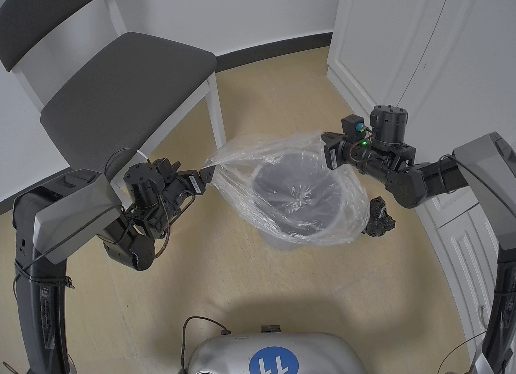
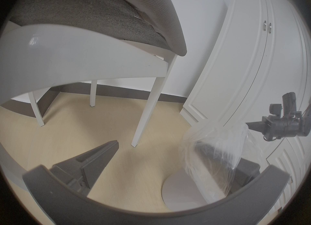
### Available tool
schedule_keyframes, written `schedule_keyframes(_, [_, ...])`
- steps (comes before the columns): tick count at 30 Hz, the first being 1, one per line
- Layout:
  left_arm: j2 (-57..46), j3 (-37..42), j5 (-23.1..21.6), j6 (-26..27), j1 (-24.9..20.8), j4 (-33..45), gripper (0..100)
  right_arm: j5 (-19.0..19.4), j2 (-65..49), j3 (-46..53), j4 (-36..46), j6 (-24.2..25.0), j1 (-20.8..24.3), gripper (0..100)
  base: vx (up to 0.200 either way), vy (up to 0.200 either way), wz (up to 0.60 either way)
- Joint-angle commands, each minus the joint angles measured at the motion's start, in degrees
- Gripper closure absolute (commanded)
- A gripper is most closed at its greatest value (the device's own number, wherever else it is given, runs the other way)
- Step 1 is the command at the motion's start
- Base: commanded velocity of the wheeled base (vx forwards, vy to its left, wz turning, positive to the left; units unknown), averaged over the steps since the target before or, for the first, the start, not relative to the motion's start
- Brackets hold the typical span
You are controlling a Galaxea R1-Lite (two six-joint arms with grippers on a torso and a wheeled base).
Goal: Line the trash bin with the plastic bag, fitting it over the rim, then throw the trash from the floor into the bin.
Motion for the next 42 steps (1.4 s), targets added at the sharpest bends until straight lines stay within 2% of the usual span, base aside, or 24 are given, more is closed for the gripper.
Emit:
schedule_keyframes(1, [0.82, 0.01, 0.04, -0.02, -0.09, -0.02, 0, -6.04, 11.96, -13.97, 0.06, 2.05, -0.26, 100, 0.0, 0.0, 0.0])
schedule_keyframes(5, [1.08, 0.71, -0.05, 0.07, -0.35, -0.02, 0, -9.56, 17.67, -22.76, 0.06, 6.18, -0.18, 100, 0.0, 0.0, 0.0])
schedule_keyframes(8, [0.82, 3.0, -0.84, 0.51, -0.44, -0.02, 0, -11.05, 20.48, -27.07, 0.06, 7.23, -0.35, 100, 0.0, 0.0, 0.0])
schedule_keyframes(13, [0.82, 4.05, -1.01, 1.04, -1.5, 0.24, 0, -11.32, 20.57, -27.51, -0.12, 8.46, -0.53, 100, 0.0, 0.0, 0.0])
schedule_keyframes(16, [0.12, 6.78, -1.72, 3.32, -1.14, 0.42, 0, -11.32, 20.22, -27.68, -0.47, 8.55, -0.53, 100, 0.0, 0.0, 0.0])
schedule_keyframes(19, [-3.05, 11.79, -6.9, 7.19, -0.26, 0.42, 0, -11.49, 20.04, -27.77, -0.91, 8.82, -0.26, 100, 0.0, 0.0, 0.0])
schedule_keyframes(21, [-5.33, 14.6, -9.89, 7.72, 0.26, 0.42, 0, -12.11, 19.78, -27.6, -1.96, 9.08, 0.09, 100, 0.0, 0.0, 0.0])
schedule_keyframes(26, [-10.08, 16.97, -11.03, 8.07, 1.49, 3.14, 0, -13.69, 19.95, -27.77, -2.84, 9.17, 0.44, 100, 0.0, 0.0, 0.0])
schedule_keyframes(30, [-12.19, 16.88, -11.82, 8.86, 4.66, 10.97, 0, -13.69, 20.31, -28.39, -2.75, 9.17, -0.09, 100, 0.0, 0.0, 0.0])
schedule_keyframes(36, [-13.51, 18.29, -22.37, 8.77, 9.23, 14.31, 0, -13.69, 20.75, -29.53, -2.14, 9.08, -1.93, 100, 0.0, 0.0, 0.0])
schedule_keyframes(42, [-14.3, 19.96, -25.89, 8.77, 10.46, 13.52, 0, -13.69, 22.59, -30.83, -0.47, 9.17, -4.13, 100, 0.0, 0.0, 0.0])
